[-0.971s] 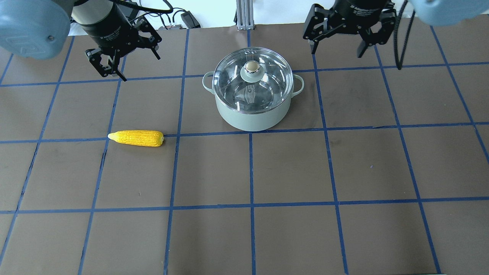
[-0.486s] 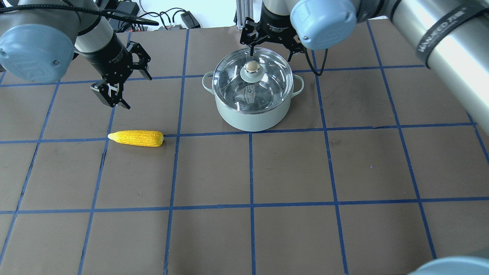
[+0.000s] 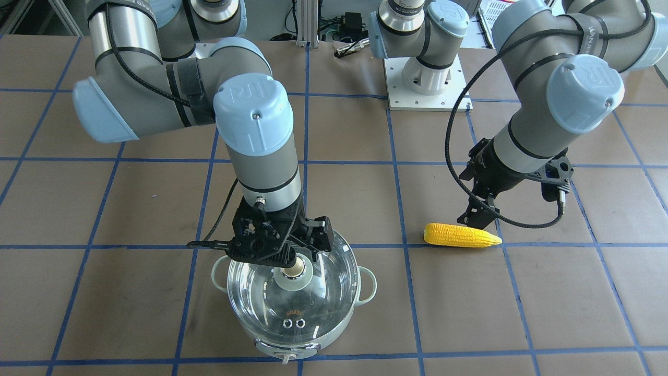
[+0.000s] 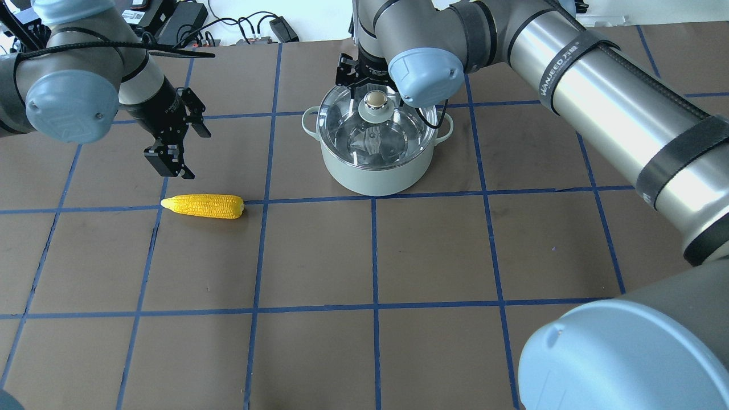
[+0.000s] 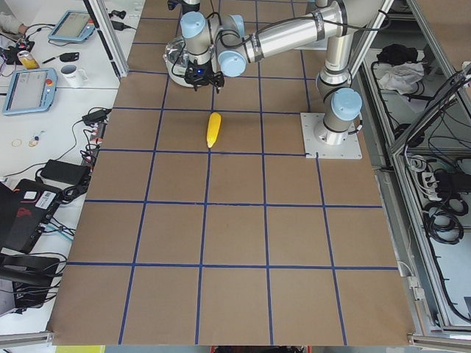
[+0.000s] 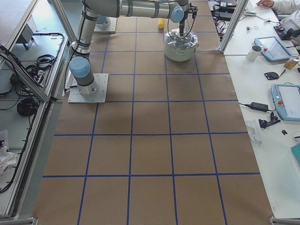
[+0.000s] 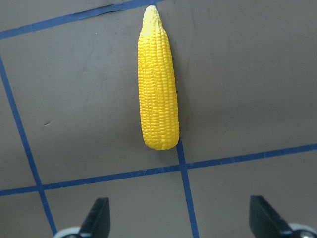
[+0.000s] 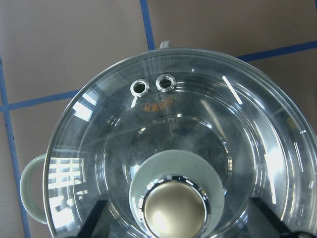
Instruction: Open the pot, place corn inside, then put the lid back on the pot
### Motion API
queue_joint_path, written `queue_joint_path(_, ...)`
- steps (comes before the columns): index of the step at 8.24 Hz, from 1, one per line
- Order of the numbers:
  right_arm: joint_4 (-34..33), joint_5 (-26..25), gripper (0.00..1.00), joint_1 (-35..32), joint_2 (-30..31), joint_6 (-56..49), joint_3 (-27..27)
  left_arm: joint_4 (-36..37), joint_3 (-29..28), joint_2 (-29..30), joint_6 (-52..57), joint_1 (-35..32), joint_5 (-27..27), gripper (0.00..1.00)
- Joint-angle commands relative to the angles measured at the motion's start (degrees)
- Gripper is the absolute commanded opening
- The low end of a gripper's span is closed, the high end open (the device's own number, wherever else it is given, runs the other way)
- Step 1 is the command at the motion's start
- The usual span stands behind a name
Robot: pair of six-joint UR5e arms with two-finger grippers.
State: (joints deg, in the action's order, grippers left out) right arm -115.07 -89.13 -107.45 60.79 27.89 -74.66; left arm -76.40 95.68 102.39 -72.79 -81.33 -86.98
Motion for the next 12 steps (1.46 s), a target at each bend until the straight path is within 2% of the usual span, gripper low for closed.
queue_joint_path(1, -2.78, -1.56, 0.92, -0.04, -1.19, -2.20, -0.04, 6.15, 5.20, 2.11, -0.25, 4.68, 0.49, 1.00)
queue_joint_path(3, -2.88, -1.49, 0.87, -0.04, -1.46, -2.49, -0.30, 12.56, 7.76, 3.42, -0.33, 5.40, 0.76, 1.00)
queue_joint_path(5, -2.97, -1.40, 0.79, -0.04, -1.46, -2.75, -0.48, 14.17, 9.25, 6.76, -0.95, 5.48, 0.67, 1.00)
queue_joint_path(7, -3.14, -0.87, 0.59, -0.04, -1.37, -2.84, -0.39, 16.28, 9.87, 7.91, -1.82, 5.48, 0.58, 1.00)
queue_joint_path(10, -3.14, -0.78, 0.37, -0.04, -1.29, -3.01, -0.31, 17.95, 12.16, 9.15, -1.92, 5.48, 0.32, 1.00)
queue_joint_path(12, -3.14, -0.69, 0.30, -0.04, -1.20, -2.93, -0.13, 17.96, 12.16, 9.32, -1.83, 5.48, 0.32, 1.00)
